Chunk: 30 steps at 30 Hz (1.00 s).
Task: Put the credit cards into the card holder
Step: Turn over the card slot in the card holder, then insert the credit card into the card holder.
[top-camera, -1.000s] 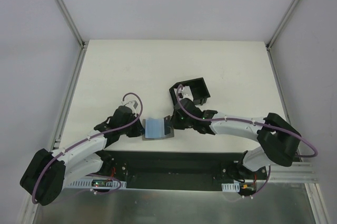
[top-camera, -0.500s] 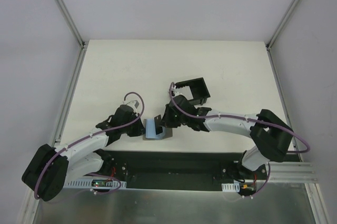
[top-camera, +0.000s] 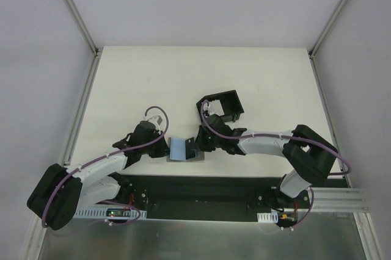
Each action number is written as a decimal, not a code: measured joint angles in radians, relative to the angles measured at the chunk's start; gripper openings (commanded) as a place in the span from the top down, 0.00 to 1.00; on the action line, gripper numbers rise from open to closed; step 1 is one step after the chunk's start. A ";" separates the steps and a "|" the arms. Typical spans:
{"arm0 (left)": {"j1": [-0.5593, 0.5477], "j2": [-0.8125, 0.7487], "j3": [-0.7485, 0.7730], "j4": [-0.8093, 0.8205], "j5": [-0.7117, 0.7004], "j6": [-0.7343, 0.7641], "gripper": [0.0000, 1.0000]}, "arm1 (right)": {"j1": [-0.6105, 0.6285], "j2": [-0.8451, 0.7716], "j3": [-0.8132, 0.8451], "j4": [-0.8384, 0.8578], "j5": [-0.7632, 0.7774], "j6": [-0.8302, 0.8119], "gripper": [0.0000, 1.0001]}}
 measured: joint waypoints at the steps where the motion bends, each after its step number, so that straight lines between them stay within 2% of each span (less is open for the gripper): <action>1: 0.000 0.006 0.000 0.008 0.004 0.000 1.00 | -0.005 0.000 -0.025 0.028 -0.005 0.011 1.00; 10: 0.000 0.036 -0.031 0.113 0.023 -0.033 1.00 | -0.021 -0.018 -0.175 0.264 -0.015 0.118 1.00; 30: 0.006 0.046 -0.057 0.175 0.035 -0.053 1.00 | -0.053 0.047 -0.216 0.431 -0.068 0.158 1.00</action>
